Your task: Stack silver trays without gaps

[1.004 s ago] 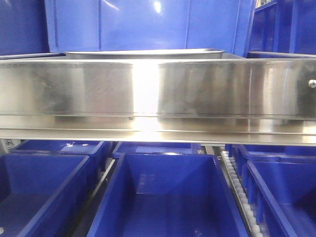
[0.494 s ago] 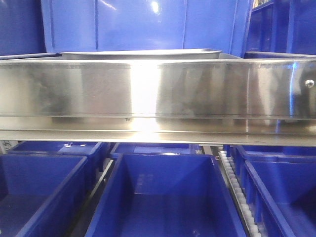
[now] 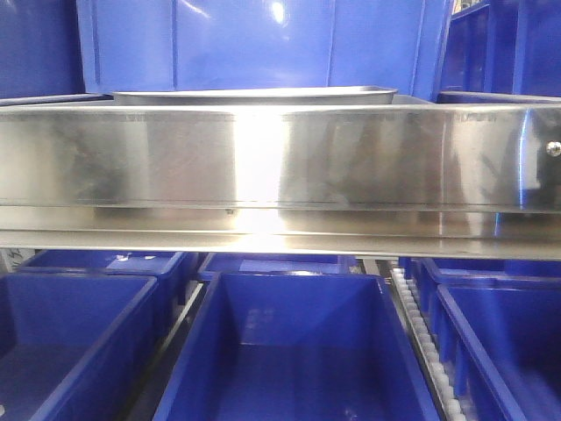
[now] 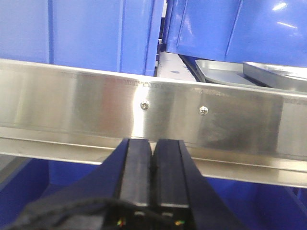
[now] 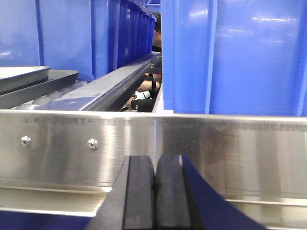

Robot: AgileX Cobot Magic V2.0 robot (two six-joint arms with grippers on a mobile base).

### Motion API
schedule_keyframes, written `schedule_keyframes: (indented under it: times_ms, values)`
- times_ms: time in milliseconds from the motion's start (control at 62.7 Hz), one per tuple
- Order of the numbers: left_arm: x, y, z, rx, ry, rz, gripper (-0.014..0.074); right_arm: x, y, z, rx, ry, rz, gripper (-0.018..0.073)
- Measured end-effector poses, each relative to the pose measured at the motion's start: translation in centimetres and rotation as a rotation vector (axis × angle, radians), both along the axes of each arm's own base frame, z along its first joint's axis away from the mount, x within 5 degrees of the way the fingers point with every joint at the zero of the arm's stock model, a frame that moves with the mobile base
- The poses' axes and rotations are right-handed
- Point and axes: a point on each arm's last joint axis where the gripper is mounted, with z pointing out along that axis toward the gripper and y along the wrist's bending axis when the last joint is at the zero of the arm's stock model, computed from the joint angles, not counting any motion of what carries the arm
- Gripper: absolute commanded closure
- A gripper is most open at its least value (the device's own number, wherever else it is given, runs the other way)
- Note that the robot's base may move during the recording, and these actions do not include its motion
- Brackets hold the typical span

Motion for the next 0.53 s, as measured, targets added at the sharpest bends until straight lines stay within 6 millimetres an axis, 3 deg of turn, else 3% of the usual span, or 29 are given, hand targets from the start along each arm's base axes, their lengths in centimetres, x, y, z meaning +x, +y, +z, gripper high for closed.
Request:
schedule_keyframes:
  times_ms: [526]
  values:
    - [0.0, 0.0, 0.0, 0.0, 0.0, 0.0, 0.0645, 0.0, 0.0, 0.0, 0.0, 0.0, 0.0, 0.0512]
